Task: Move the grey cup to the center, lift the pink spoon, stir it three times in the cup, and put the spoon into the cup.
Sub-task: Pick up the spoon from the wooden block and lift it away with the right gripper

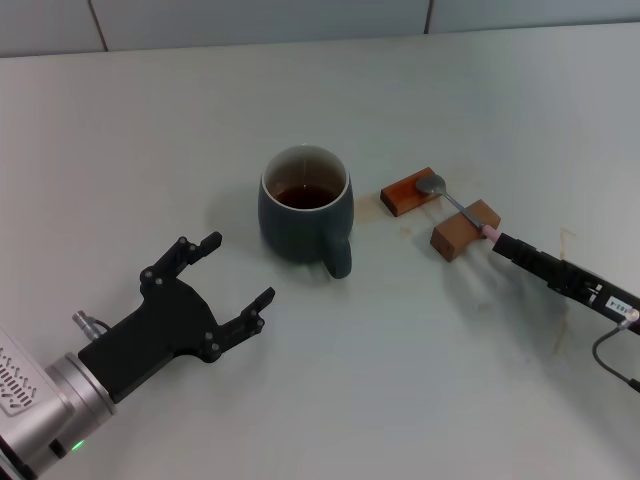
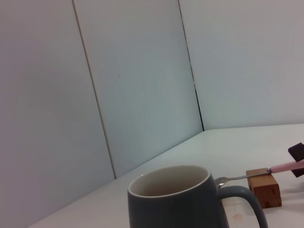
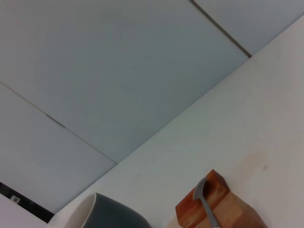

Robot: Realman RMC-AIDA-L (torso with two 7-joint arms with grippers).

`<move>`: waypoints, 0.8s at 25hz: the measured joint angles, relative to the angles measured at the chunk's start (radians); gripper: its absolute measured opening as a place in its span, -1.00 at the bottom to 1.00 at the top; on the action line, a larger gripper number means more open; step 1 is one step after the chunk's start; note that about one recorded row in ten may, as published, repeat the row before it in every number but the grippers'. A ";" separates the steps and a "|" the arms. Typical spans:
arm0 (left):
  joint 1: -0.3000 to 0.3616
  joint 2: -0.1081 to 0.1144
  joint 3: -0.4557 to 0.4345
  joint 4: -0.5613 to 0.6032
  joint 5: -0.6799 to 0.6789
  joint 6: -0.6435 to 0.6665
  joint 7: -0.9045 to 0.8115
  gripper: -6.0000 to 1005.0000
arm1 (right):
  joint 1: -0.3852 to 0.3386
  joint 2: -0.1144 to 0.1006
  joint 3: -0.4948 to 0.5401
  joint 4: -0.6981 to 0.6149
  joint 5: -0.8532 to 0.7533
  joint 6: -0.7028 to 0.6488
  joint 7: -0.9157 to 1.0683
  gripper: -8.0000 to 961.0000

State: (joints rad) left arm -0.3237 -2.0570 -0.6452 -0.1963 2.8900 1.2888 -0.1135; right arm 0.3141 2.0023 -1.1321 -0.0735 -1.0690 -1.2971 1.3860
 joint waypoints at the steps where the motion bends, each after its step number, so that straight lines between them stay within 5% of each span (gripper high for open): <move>1: 0.000 0.000 0.000 0.000 0.000 0.000 0.000 0.70 | 0.001 0.000 0.000 0.000 -0.002 0.005 0.001 0.19; 20: 0.006 0.006 0.001 0.000 0.000 0.023 0.010 0.70 | -0.010 0.018 0.000 -0.035 -0.022 0.026 0.013 -0.71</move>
State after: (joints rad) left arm -0.3179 -2.0508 -0.6442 -0.1963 2.8900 1.3119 -0.1031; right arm 0.3043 2.0198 -1.1317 -0.1081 -1.0908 -1.2716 1.3991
